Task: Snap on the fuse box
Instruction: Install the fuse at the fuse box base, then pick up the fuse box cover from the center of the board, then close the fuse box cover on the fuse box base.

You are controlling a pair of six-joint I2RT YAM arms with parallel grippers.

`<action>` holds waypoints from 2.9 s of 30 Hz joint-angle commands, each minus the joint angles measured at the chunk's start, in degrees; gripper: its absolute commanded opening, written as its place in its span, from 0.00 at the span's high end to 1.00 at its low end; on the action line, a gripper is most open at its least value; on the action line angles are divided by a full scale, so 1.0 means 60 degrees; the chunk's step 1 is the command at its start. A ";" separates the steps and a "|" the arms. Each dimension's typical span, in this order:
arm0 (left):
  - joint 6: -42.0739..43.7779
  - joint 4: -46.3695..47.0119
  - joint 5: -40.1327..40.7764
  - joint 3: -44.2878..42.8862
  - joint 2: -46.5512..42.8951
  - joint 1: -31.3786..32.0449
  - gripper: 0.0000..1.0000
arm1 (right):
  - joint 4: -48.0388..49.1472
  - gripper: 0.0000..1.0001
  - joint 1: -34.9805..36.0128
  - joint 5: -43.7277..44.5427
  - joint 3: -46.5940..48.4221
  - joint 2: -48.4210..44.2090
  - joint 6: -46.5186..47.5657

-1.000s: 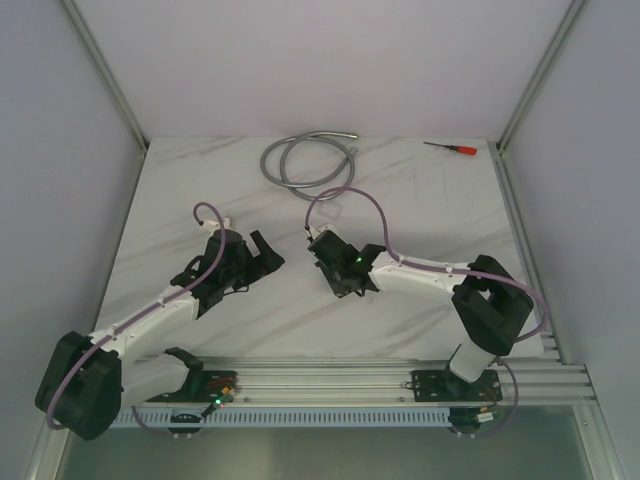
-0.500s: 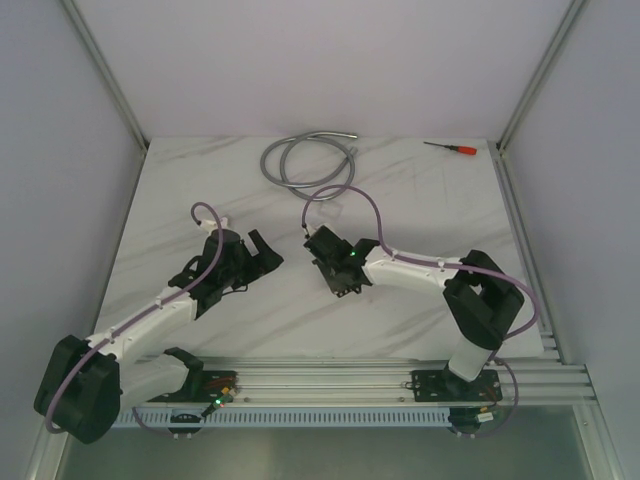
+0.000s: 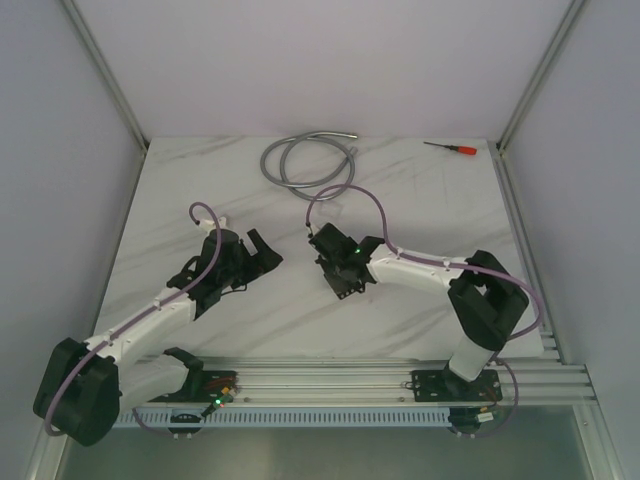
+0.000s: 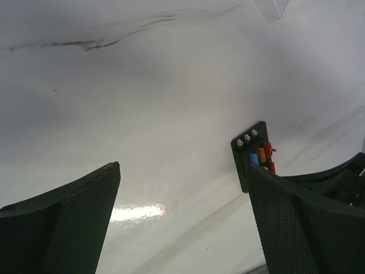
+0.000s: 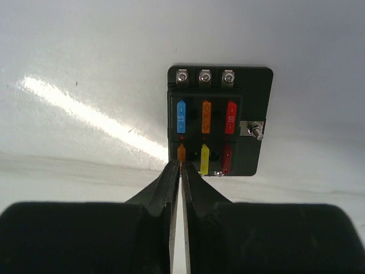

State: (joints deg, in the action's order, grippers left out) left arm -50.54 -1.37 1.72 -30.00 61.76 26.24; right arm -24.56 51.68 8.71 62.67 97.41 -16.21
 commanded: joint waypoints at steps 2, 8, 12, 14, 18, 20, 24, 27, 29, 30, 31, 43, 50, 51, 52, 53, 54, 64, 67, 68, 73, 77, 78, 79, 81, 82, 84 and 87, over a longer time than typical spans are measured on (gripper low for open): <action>0.0030 -0.0140 -0.0102 -0.0013 -0.0143 -0.0070 0.00 | -0.1033 0.81 0.0025 -0.0561 0.0082 -0.0446 0.0099; 0.0025 -0.0144 -0.0109 -0.0039 -0.0165 -0.0083 0.00 | -0.0655 0.59 0.0015 -0.0405 0.0685 -0.1153 0.0256; 0.0036 -0.0167 -0.0062 -0.0051 -0.0153 -0.0096 0.00 | -0.0382 0.46 -0.0286 0.0028 0.0977 -0.1289 0.0570; 0.0054 -0.0170 -0.0062 -0.0065 -0.0106 -0.0110 0.00 | -0.0269 0.40 -0.0586 0.0153 0.1171 -0.1067 0.0877; 0.0089 -0.0163 -0.0066 -0.0054 -0.0045 -0.0151 0.00 | 0.0603 0.34 -0.1404 -0.0195 0.1362 -0.0511 0.1332; 0.0103 -0.0151 -0.0080 -0.0040 -0.0043 -0.0197 0.00 | 0.1114 0.27 -0.1739 -0.0348 0.1568 -0.0136 0.1409; 0.0140 -0.0145 -0.0140 -0.0024 -0.0003 -0.0309 0.00 | 0.1652 0.22 -0.2172 -0.0085 0.2297 0.0865 0.1270; 0.0178 -0.0143 -0.0187 -0.0041 0.0093 -0.0389 0.00 | 0.2238 0.18 -0.2304 0.0289 0.2788 0.1572 0.1206; 0.0223 -0.0126 -0.0241 -0.0079 0.0196 -0.0431 0.00 | 0.2524 0.16 -0.2424 0.0355 0.3222 0.2115 0.1278; 0.0241 -0.0124 -0.0266 -0.0094 0.0249 -0.0445 0.00 | 0.2602 0.15 -0.2478 0.0221 0.3496 0.2413 0.1436; 0.0255 -0.0126 -0.0282 -0.0101 0.0274 -0.0445 0.00 | 0.2667 0.14 -0.2546 0.0118 0.3776 0.2684 0.1616; 0.0367 -0.0076 -0.0395 -0.0139 0.0501 -0.0575 0.00 | 0.2973 0.10 -0.3412 -0.1759 0.6059 0.5051 0.3324; 0.0367 -0.0042 -0.0531 -0.0182 0.0645 -0.0593 0.00 | 0.2401 0.17 -0.3438 -0.3396 0.6148 0.5462 0.3637; 0.0367 -0.0022 -0.0545 -0.0175 0.0649 -0.0601 0.00 | 0.2393 0.19 -0.3429 -0.3579 0.6019 0.5378 0.3657; 0.0356 -0.0023 -0.0555 -0.0172 0.0639 -0.0595 0.00 | 0.2393 0.20 -0.3432 -0.3658 0.5854 0.5285 0.3667; 0.0359 -0.0014 -0.0563 -0.0179 0.0657 -0.0594 0.00 | 0.2406 0.22 -0.3412 -0.3668 0.5716 0.5189 0.3675; 0.0357 -0.0004 -0.0564 -0.0176 0.0660 -0.0592 0.00 | 0.2408 0.25 -0.3391 -0.3646 0.5588 0.5080 0.3700; 0.0334 0.0018 -0.0652 -0.0158 0.0610 -0.0594 0.00 | 0.2536 0.38 -0.3238 -0.2539 0.5325 0.4969 0.3903; 0.0323 0.0020 -0.0652 -0.0131 0.0575 -0.0594 0.00 | 0.2541 0.49 -0.3169 -0.2228 0.5382 0.5031 0.3950; 0.0323 0.0008 -0.0645 -0.0129 0.0558 -0.0594 0.00 | 0.2544 0.54 -0.3156 -0.2160 0.5368 0.5004 0.3954; 0.0332 0.0023 -0.0678 -0.0146 0.0544 -0.0590 0.00 | 0.2463 0.66 -0.3042 -0.1955 0.4723 0.4194 0.3887; 0.0334 0.0035 -0.0724 -0.0125 0.0514 -0.0590 0.00 | 0.2086 0.70 -0.2885 -0.1672 0.3735 0.3001 0.3559; 0.0325 0.0033 -0.0740 -0.0123 0.0504 -0.0593 0.00 | 0.1954 0.70 -0.2842 -0.1628 0.3426 0.2650 0.3451; 0.0318 0.0024 -0.0777 -0.0110 0.0494 -0.0594 0.00 | 0.1804 0.70 -0.2772 -0.1584 0.3155 0.2201 0.3352; 0.0324 0.0040 -0.0824 -0.0095 0.0474 -0.0595 0.00 | 0.1515 0.70 -0.2620 -0.1403 0.2530 0.1539 0.3057; 0.0303 0.0039 -0.0848 -0.0081 0.0452 -0.0594 0.00 | 0.1357 0.70 -0.2534 -0.1306 0.2243 0.1225 0.2901; 0.0290 0.0054 -0.0906 -0.0056 0.0365 -0.0594 0.00 | 0.1098 0.70 -0.2345 -0.1068 0.1613 0.0619 0.2556; 0.0231 0.0066 -0.1026 -0.0012 0.0225 -0.0601 0.00 | 0.0851 0.70 -0.2026 -0.0881 0.0909 -0.0143 0.2023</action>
State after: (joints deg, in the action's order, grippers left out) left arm -49.04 -1.34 -2.79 -30.02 64.79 22.94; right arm -15.18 37.50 0.45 73.06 100.73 1.06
